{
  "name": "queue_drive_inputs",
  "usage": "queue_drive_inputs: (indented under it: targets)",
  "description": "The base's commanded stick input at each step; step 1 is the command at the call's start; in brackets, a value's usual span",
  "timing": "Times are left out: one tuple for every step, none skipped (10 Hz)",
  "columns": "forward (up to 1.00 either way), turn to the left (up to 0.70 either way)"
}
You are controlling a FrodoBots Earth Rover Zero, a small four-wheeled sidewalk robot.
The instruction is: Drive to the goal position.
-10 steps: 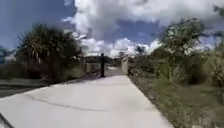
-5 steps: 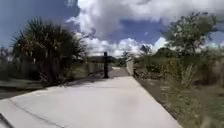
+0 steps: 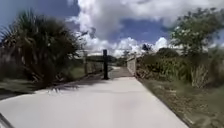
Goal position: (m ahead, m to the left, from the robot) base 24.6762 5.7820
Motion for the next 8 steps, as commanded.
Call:
queue_drive_inputs:
  targets:
    - [0.85, 0.0]
    - [0.85, 0.0]
    - [0.85, 0.0]
    - [0.85, 0.0]
    - [0.85, 0.0]
    - [0.85, 0.0]
    - [0.85, 0.0]
    - [0.85, 0.0]
